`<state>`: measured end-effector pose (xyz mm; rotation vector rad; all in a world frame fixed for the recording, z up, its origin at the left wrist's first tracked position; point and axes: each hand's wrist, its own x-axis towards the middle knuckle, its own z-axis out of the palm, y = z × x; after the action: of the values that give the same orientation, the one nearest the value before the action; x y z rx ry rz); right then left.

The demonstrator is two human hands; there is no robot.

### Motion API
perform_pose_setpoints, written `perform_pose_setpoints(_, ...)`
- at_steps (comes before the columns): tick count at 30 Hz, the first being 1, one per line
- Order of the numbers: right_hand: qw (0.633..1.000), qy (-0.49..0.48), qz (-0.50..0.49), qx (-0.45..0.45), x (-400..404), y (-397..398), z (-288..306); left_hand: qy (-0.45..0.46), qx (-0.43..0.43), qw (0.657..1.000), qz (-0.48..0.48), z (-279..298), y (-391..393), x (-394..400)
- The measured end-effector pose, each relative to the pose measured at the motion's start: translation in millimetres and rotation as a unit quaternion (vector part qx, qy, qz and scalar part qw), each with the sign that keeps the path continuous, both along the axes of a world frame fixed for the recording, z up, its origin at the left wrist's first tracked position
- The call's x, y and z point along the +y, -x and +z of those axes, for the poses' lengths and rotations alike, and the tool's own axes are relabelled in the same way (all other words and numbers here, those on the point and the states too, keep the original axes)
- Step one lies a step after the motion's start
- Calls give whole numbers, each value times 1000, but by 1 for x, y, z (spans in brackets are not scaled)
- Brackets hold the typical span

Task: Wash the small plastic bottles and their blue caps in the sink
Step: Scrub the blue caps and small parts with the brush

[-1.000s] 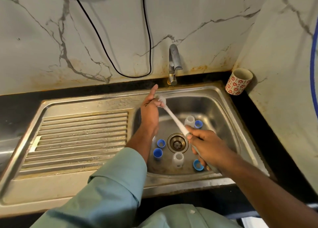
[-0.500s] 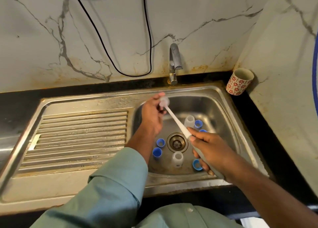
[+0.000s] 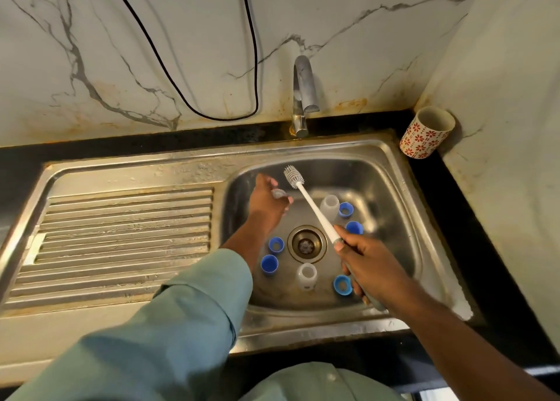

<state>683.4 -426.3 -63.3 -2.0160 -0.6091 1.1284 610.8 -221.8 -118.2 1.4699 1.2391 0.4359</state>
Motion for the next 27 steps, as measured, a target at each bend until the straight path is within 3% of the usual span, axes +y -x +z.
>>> perform_pose_setpoints(3, 1000, 24, -2, -6, 7, -12, -12, -124, 189, 960, -163, -26, -11, 16)
perform_pose_setpoints(6, 999, 39, -5, -6, 18, -24, -27, -146, 295, 901, -282, -53, -25, 30)
perform_pose_setpoints(9, 999, 48, -12, -5, 25, -31, -40, -178, 330, 849, -373, -76, -35, 38)
perform_pose_setpoints(12, 998, 58, -6, -10, 32, -35, -51, -208, 340, 825, -401, -93, -48, 43)
perform_pose_setpoints(16, 997, 69, -3, -24, 39, -43, -63, -156, 333, 844, -390, -115, -59, 54)
perform_pose_setpoints(20, 996, 91, 2, -20, 41, -46, -67, -101, 333, 838, -419, -125, -57, 66)
perform_pose_setpoints(22, 995, 98, 10, -19, 42, -48, -69, -66, 314, 877, -357, -121, -57, 75)
perform_pose_setpoints(25, 995, 99, 13, -17, 41, -48, -68, -9, 324, 903, -281, -119, -52, 92)
perform_pose_setpoints(27, 994, 103, 18, -12, 39, -47, -69, 12, 335, 903, -268, -118, -45, 96)
